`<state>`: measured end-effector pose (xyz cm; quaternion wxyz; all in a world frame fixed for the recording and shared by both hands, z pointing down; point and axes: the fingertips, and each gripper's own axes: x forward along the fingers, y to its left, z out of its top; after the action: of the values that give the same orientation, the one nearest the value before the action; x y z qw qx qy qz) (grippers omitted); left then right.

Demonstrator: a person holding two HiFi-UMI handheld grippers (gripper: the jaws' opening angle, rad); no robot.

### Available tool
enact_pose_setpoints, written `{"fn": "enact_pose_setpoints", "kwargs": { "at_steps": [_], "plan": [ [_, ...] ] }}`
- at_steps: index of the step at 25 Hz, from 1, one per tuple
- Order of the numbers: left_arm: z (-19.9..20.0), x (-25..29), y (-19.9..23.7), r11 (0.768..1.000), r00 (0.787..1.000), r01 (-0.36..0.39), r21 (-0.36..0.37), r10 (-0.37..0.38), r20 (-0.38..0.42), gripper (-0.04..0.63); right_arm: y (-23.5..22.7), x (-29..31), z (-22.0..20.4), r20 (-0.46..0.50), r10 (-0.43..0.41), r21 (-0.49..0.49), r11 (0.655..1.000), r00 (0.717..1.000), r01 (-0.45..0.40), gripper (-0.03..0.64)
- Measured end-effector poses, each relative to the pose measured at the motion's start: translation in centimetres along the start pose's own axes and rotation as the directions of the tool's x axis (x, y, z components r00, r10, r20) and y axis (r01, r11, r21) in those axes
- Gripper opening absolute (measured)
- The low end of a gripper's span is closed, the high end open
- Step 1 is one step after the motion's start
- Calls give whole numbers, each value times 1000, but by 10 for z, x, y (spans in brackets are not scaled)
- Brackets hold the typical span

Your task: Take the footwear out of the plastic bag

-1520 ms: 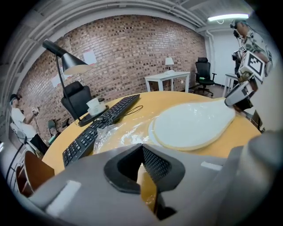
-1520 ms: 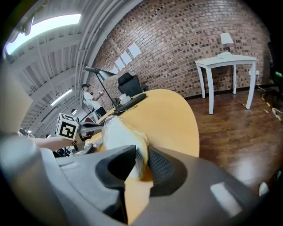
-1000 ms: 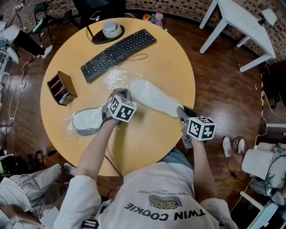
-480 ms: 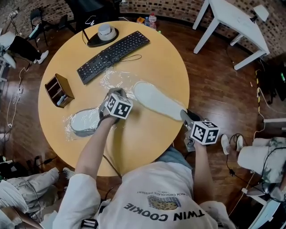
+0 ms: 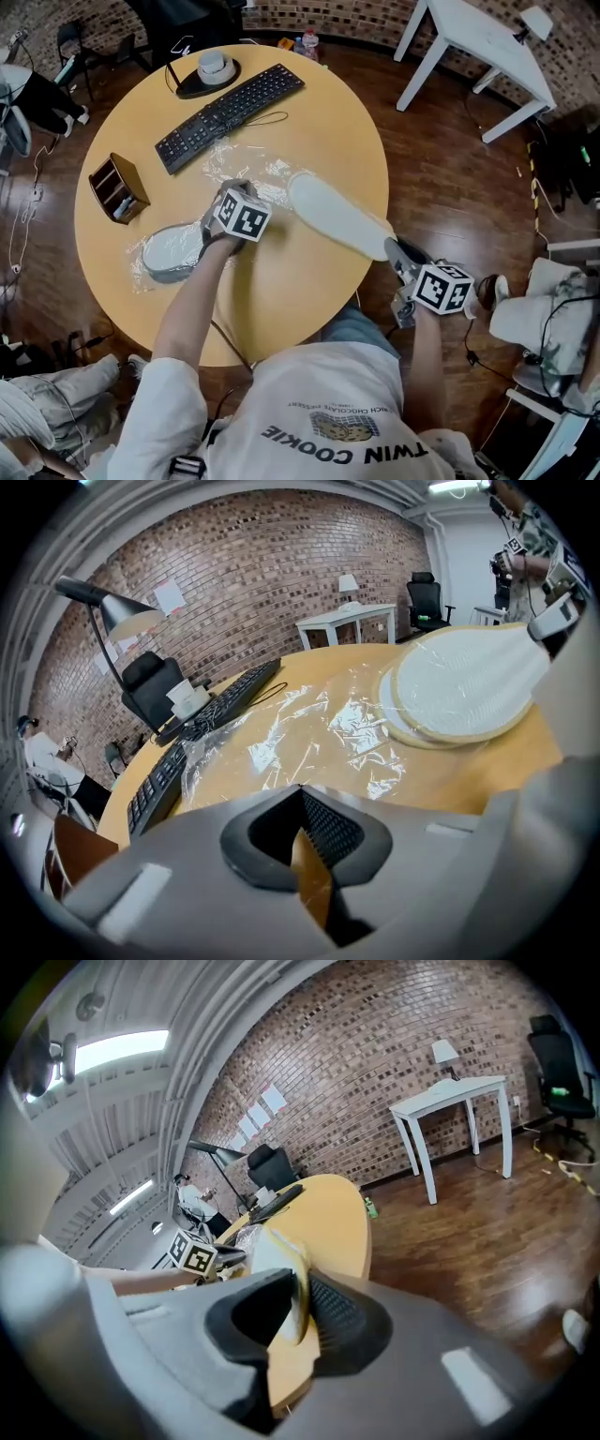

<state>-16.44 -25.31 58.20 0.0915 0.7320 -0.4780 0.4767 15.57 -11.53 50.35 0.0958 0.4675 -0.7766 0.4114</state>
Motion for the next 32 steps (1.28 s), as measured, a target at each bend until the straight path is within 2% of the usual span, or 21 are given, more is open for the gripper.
{"fn": "enact_pose_setpoints", "kwargs": {
  "at_steps": [6, 19, 25, 29, 32],
  "plan": [
    [-1, 1, -2, 1000, 1000, -2, 6, 2, -3, 2, 11, -36, 15, 84, 32, 67, 997, 996, -38, 52],
    [1, -1, -1, 1000, 1000, -1, 0, 1, 2, 2, 54, -92, 65, 213, 79, 6, 997, 974, -82, 49],
    [-3, 0, 0, 1000, 1000, 8, -7, -8, 11, 3, 79, -95, 83, 260, 162, -20, 987, 952, -162, 48],
    [-3, -2, -1, 1000, 1000, 20, -21, -19, 16, 3, 92, -82, 101, 271, 209, -18, 977, 940, -213, 48],
    [-3, -5, -7, 999, 999, 33, -4, -33, 18, 3, 108, -66, 110, 268, 262, -28, 964, 927, -265, 48]
  ]
}}
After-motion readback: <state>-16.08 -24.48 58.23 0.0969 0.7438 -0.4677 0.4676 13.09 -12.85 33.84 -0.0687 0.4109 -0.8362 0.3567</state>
